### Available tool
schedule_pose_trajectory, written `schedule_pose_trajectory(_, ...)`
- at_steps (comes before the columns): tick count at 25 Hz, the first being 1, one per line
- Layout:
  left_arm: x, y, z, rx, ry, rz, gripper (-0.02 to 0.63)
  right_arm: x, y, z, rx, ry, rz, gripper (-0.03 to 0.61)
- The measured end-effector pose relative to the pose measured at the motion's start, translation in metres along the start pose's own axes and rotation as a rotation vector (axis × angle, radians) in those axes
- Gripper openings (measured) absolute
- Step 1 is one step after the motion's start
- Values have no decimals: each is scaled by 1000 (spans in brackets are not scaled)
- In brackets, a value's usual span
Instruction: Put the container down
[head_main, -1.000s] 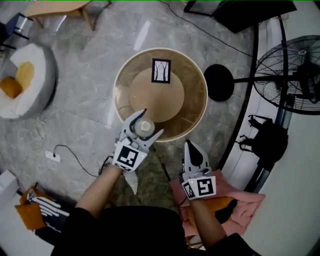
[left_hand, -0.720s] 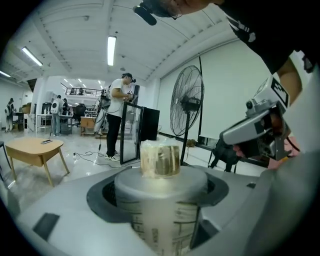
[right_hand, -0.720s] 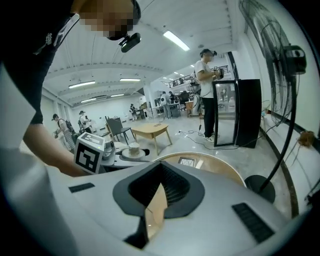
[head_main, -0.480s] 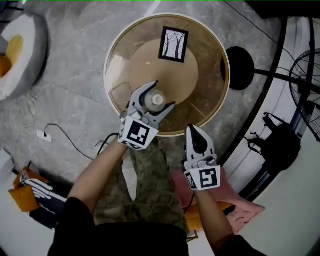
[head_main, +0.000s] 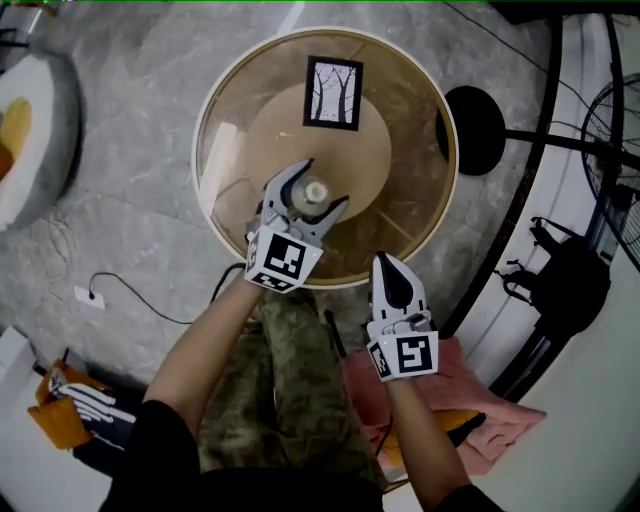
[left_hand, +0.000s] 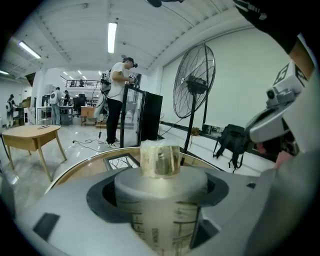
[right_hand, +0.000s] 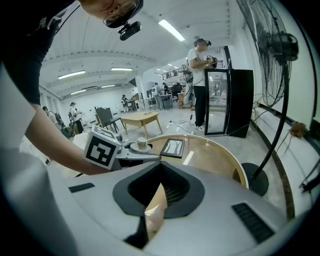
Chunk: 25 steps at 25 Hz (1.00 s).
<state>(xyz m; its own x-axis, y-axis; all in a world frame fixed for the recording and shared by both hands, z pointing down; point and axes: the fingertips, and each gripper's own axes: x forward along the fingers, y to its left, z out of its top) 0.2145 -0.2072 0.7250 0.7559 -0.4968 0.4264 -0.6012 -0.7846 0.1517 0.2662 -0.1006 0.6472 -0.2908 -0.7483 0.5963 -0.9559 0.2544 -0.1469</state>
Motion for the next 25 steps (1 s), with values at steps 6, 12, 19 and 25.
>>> schedule_pose_trajectory(6, 23, 4, -16, -33, 6, -6, 353, 17, -6, -15, 36, 4, -9, 21)
schedule_pose_trajectory(12, 43, 6, -36, -23, 30, -6, 353, 24, -27, -21, 82, -3, -37, 21)
schedule_pose_trajectory(19, 61, -3, -46, 5, 57, -34, 353, 22, -43, -42, 106, 38, -44, 21)
schedule_pose_trajectory(25, 63, -14, -55, 3, 76, -62, 353, 20, -40, -42, 117, 43, -17, 21)
